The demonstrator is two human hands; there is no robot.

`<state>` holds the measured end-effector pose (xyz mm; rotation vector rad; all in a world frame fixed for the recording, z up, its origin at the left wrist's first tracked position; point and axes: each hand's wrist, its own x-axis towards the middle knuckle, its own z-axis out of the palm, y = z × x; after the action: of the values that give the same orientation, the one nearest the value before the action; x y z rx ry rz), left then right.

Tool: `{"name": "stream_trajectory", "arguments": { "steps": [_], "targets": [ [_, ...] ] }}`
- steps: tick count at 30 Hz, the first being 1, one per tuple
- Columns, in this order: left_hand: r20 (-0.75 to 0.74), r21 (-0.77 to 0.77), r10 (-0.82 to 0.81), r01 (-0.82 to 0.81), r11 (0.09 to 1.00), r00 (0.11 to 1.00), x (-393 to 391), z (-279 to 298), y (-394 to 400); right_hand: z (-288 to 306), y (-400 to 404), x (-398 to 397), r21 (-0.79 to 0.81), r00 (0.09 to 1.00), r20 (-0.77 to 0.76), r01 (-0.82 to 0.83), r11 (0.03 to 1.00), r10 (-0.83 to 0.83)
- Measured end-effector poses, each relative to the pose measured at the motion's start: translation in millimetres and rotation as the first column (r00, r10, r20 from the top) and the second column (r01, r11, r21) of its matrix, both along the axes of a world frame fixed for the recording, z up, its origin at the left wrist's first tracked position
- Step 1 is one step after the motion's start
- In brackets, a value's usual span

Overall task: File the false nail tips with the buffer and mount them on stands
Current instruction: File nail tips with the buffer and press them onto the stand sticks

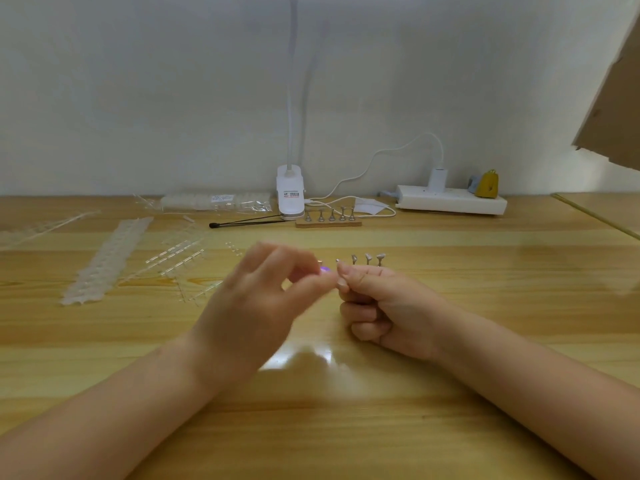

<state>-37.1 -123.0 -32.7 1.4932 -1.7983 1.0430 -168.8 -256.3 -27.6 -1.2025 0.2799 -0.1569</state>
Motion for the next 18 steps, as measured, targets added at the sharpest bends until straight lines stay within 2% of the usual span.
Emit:
{"name": "stream_trajectory", "arguments": {
  "steps": [2,6,8,11,15,18],
  "targets": [
    [-0.057,-0.029,0.029,-0.03,0.999,0.998,4.1,3.1,2.3,-0.7,0.2,0.1,0.003,1.0,0.0,0.006,1.0,-0.006],
    [-0.009,0.02,-0.167,0.167,0.986,0.986,-16.5,-3.1,-0.7,-1.2,2.1,-1.0,-0.087,0.998,-0.002,-0.068,0.994,0.068],
    [-0.018,0.04,-0.117,0.118,0.992,0.993,-12.6,-3.0,-0.3,0.1,2.0,-1.3,-0.1,0.997,-0.012,-0.073,0.992,0.072],
    [-0.066,0.006,-0.012,0.013,1.0,0.998,1.5,2.2,2.3,1.2,1.0,-1.5,-0.036,1.0,-0.014,-0.015,0.999,0.014],
    [-0.058,0.011,-0.183,0.184,0.983,0.981,-13.3,-0.1,-0.2,0.6,2.4,-1.8,-0.072,0.999,-0.025,-0.043,0.996,0.041],
    [-0.084,0.047,-0.15,0.155,0.987,0.985,-9.8,0.0,1.0,2.0,1.5,-2.8,-0.061,0.998,-0.018,-0.067,0.996,0.066]
  ]
}}
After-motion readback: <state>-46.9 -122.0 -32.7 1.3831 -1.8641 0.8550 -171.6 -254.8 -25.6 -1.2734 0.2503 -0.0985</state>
